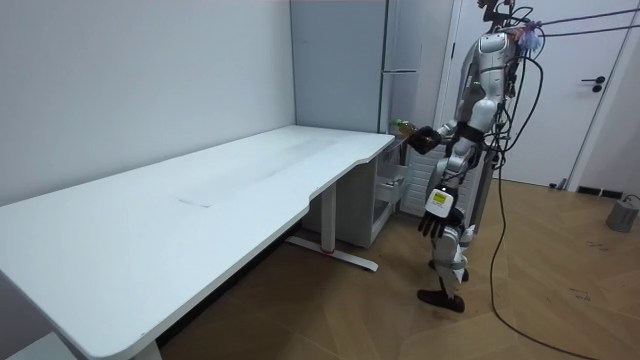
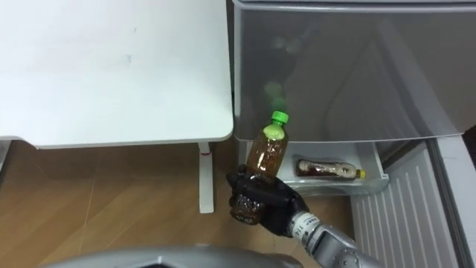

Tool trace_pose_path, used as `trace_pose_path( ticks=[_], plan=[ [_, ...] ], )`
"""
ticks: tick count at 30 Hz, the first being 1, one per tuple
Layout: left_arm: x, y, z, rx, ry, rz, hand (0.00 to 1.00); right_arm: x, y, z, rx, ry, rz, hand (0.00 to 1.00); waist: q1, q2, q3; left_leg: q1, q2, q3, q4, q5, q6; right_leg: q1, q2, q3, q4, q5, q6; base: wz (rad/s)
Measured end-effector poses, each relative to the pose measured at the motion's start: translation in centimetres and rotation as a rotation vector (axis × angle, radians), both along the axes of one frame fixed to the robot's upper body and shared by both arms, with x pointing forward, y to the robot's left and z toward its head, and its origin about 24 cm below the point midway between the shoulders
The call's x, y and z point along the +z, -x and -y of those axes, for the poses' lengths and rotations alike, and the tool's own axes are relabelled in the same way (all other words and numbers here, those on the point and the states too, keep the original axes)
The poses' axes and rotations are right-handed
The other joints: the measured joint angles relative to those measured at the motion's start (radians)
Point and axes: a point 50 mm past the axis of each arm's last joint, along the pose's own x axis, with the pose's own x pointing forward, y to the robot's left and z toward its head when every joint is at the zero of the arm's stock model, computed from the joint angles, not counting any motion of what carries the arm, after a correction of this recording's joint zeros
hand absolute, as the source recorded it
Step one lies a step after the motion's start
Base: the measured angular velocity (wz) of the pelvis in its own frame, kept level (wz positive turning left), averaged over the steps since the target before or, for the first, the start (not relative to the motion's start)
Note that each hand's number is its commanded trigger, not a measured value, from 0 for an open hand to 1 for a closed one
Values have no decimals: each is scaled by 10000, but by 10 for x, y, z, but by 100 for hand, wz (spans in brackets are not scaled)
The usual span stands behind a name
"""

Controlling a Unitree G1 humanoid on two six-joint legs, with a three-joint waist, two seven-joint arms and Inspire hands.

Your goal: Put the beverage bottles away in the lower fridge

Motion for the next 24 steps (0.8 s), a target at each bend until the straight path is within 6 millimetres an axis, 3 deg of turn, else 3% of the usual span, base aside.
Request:
trace_pose_path(
  ticks=[9,16,24],
  plan=[
    [0,1,1,-409,98,-250,0,-1,1,2,-822,-527,-257,100,-82,-30,-26,17,-16,5,47,0,4,-88,-9,84,-38,6,0,-2],
    [0,1,0,-393,6,-214,0,-13,7,21,-2686,-71,-1073,100,-223,-20,-61,31,-9,28,48,1,3,-140,16,167,-26,7,1,-2],
    [0,0,-4,-133,-244,-58,0,-15,4,32,-4838,-168,-1754,100,-267,-96,-21,0,-24,-2,-3,-4,3,-81,18,139,-196,8,13,1]
  ],
)
